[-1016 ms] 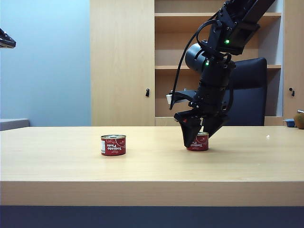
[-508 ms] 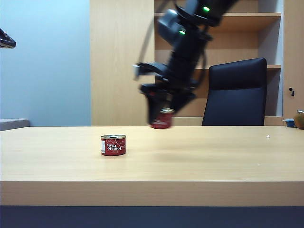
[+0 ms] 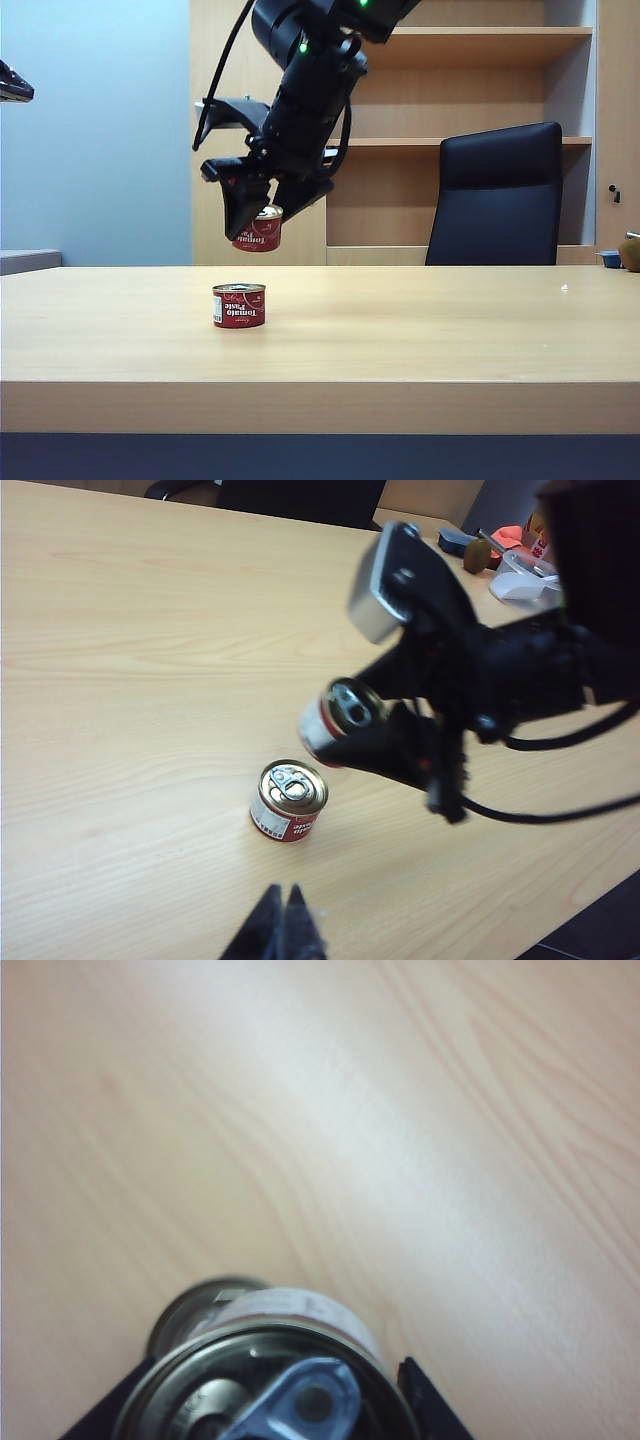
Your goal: Stack a can of tomatoes on the right onto the can of tomatoes on the left.
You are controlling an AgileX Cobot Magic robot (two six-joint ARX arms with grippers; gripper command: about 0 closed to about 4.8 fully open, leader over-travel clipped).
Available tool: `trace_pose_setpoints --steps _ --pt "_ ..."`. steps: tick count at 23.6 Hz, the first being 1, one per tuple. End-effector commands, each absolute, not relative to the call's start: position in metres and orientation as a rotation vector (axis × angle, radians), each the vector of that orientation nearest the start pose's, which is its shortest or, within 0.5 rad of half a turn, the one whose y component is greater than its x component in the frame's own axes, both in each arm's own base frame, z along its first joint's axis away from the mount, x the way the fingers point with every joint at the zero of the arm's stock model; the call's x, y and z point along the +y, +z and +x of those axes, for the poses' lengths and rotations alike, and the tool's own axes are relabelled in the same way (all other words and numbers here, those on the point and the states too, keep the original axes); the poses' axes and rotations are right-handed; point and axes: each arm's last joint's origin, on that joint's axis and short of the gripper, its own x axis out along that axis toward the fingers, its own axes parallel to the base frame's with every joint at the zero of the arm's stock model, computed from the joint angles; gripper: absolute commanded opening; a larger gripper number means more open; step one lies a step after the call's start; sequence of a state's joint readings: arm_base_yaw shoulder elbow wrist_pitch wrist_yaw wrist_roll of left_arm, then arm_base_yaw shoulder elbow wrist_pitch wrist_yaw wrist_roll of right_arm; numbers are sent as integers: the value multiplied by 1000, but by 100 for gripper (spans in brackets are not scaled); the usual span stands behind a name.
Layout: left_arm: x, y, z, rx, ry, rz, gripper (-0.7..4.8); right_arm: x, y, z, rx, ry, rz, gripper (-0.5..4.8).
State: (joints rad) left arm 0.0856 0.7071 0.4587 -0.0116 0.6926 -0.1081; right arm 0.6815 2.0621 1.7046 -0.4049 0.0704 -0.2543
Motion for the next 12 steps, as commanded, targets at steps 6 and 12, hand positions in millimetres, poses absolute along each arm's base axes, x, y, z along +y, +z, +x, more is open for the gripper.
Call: trace_pose_setpoints --steps 6,12 --pt "-5 252 160 261 -594 -196 -5 303 231 376 641 689 -458 269" --pt "-5 252 160 261 -594 -196 -5 306 217 378 678 727 -450 269"
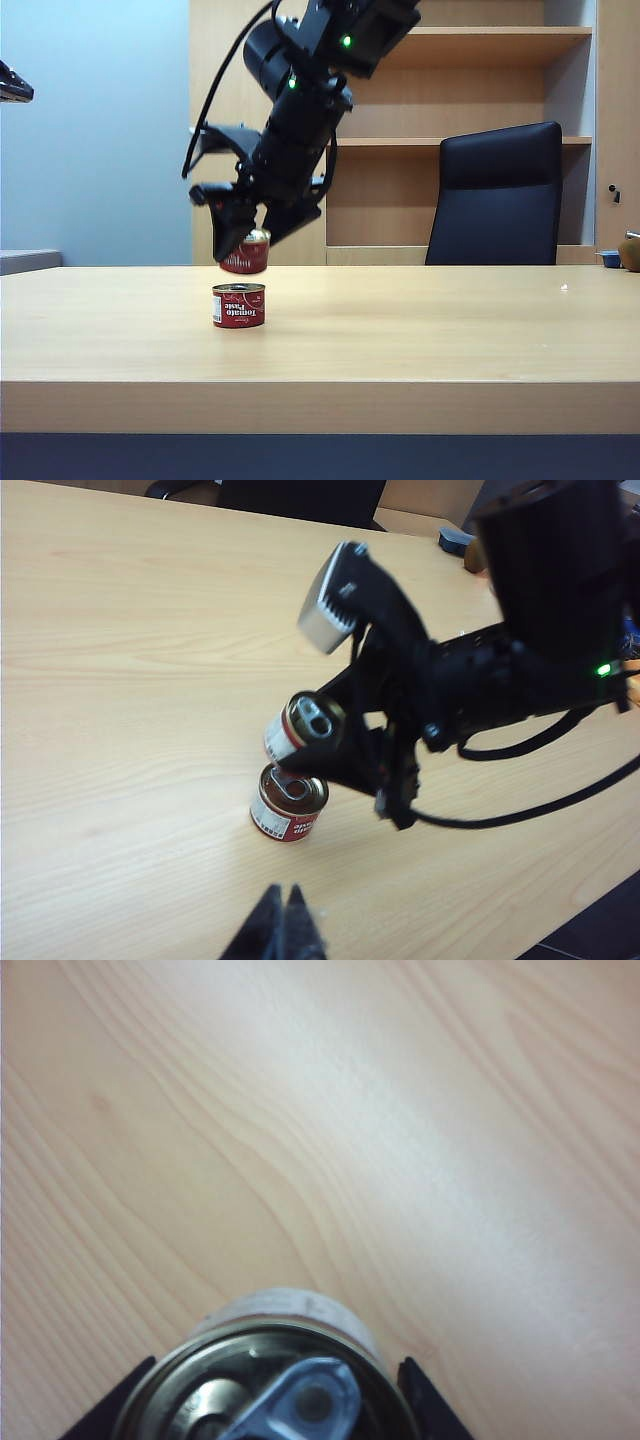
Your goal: Stack a can of tomatoes on the right onto the can of tomatoes on the left.
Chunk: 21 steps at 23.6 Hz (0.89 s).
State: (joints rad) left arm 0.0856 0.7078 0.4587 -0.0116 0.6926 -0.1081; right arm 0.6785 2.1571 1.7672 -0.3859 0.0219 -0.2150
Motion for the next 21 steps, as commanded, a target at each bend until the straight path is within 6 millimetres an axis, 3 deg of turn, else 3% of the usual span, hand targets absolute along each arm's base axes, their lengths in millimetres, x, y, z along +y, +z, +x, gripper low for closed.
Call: trace_pose_setpoints --steps 1,3,6,9,17,21 --pt "-5 252 160 262 -594 -196 -5 307 214 378 688 739 -448 270" --pt "-5 252 160 261 -594 -196 -5 309 211 377 694 751 -448 291" --pt "-5 252 160 261 -595 -196 -5 309 211 376 698 752 -451 425" --pt "-5 252 160 261 -595 -196 -5 309 213 375 707 750 -456 471" --pt "-5 252 160 261 -594 -196 -5 307 238 375 724 682 -500 479" --pt "-5 252 160 261 -595 -196 -5 305 276 366 646 658 -489 479"
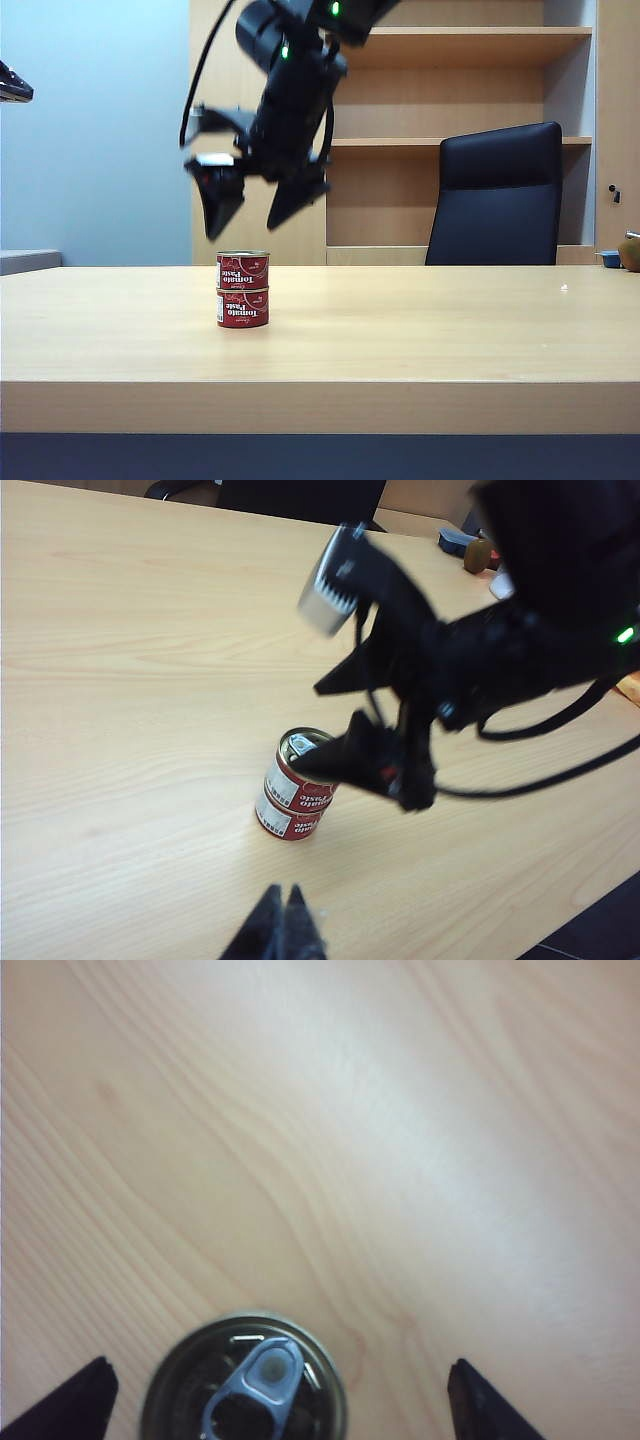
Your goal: Stack a can of tomatoes on the right onto the can of tomatoes on the left.
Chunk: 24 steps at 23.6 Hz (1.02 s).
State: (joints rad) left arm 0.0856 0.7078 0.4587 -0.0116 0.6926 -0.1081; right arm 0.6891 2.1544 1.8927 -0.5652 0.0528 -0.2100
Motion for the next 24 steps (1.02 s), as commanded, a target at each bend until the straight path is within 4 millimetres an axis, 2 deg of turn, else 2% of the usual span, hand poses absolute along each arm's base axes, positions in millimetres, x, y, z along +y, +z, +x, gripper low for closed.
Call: trace_pose_setpoints --steps 1,2,3,4,7,12,16,20,24 --pt "-5 252 160 261 -596 -196 -5 299 296 359 622 645 -485 397" --pt "-5 252 160 261 -595 -196 -5 294 308 352 621 669 -476 205" --pt "-5 252 160 261 -593 -195 -5 291 317 346 621 701 -464 54" --pt "-5 251 160 261 -580 -193 -5 287 327 340 618 733 -450 -17" --pt "-2 253 160 244 -485 -186 -5 258 372 309 528 745 -403 -9" --pt "-2 261 150 181 -465 -152 -5 219 402 268 347 715 -317 -9" --pt "-1 270 137 92 -377 -100 -5 187 405 232 209 695 -262 -9" --pt "0 272 123 16 -294 -61 -5 157 397 197 71 661 -212 -9" --pt "0 266 112 -24 -262 -52 -5 133 387 170 -15 592 -99 -9"
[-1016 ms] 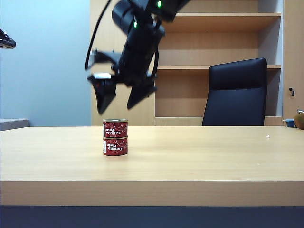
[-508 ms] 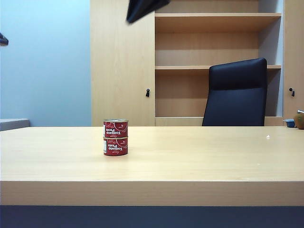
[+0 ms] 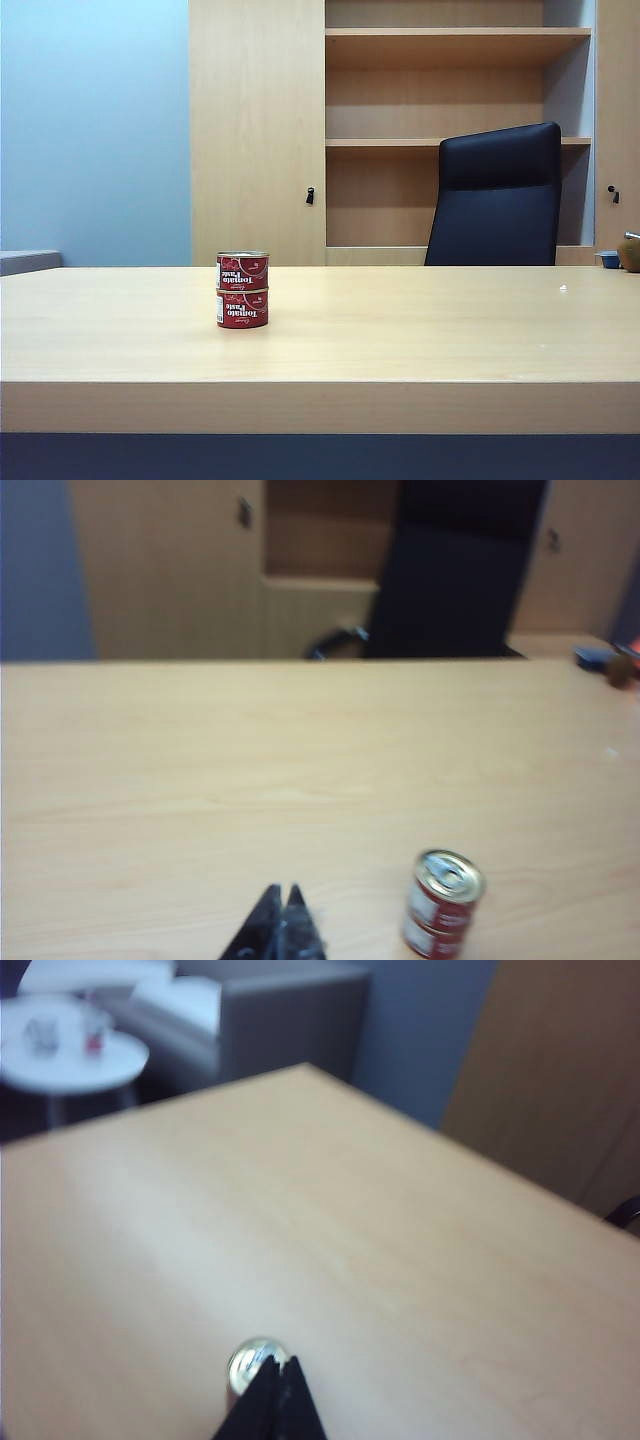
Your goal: Stack a can of tomatoes on the right onto the can of tomatoes on the left.
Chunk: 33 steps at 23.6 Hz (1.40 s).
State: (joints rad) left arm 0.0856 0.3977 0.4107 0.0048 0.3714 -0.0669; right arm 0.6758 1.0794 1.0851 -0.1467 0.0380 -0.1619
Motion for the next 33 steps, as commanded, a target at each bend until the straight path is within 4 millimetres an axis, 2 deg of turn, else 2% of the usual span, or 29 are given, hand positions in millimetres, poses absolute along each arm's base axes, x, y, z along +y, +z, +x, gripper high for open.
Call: trace_pose_setpoints --steps 1,7,12,19,25,28,33 --pt "0 264 110 -31 -244 -51 -5 126 385 162 -37 576 -79 -9" --pt "1 245 103 -60 -184 -47 -5 90 374 122 -118 451 3 -9" --pt "4 218 103 -72 -77 -50 -5 57 370 83 -136 383 19 -9" --pt "5 188 102 -55 -46 -54 -5 25 359 47 -107 327 8 -9" --pt "6 171 102 -42 1 -56 -5 6 344 23 -57 331 -7 -9" --pt "7 168 102 -7 24 -36 -5 0 335 16 7 346 58 -9" --pt "7 159 101 84 21 -32 -5 5 315 18 141 405 18 -9"
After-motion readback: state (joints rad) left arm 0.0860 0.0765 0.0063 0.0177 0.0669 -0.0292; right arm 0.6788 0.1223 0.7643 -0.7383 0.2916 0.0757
